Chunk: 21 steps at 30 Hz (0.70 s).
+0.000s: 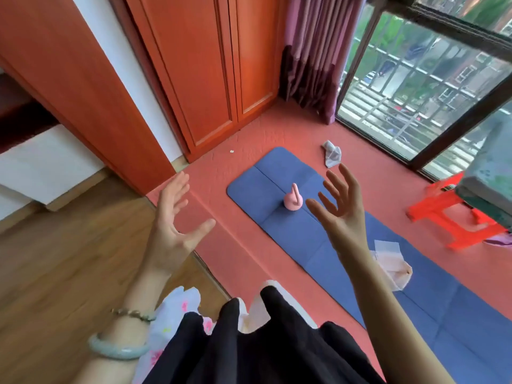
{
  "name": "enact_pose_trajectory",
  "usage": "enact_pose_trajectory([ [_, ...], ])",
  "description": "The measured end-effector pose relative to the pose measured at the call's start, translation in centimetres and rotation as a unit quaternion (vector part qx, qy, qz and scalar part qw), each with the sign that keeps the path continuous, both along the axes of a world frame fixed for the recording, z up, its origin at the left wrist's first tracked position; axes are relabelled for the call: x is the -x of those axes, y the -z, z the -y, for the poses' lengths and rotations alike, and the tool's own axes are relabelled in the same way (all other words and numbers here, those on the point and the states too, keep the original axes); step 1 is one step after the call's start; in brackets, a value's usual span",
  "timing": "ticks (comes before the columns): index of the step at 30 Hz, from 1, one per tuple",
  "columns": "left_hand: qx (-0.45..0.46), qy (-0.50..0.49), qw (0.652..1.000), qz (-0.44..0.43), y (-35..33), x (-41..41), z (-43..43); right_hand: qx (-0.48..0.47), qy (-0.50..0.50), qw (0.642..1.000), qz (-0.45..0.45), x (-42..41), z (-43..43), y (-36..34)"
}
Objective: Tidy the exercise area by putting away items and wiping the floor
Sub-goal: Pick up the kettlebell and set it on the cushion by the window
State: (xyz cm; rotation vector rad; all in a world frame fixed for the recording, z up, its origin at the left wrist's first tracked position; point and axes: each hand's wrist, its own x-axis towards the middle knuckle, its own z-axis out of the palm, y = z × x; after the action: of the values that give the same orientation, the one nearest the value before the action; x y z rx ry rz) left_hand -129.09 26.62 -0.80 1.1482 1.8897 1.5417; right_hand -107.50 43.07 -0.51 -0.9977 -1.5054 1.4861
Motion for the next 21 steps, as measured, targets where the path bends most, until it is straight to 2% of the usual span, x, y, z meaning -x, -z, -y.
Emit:
enact_pose_trajectory([
  [9,0.011,0.099,0.995,0.002,1.3,6.6,-10.9,0.008,0.087,0.996,0.009,4.4,-6.0,1.2],
  [21,0.047,0.23,0.971,-0.038,1.2,13.6,-30.9,0.015,0.174,0.985,0.014,9.0,-20.7,2.8],
])
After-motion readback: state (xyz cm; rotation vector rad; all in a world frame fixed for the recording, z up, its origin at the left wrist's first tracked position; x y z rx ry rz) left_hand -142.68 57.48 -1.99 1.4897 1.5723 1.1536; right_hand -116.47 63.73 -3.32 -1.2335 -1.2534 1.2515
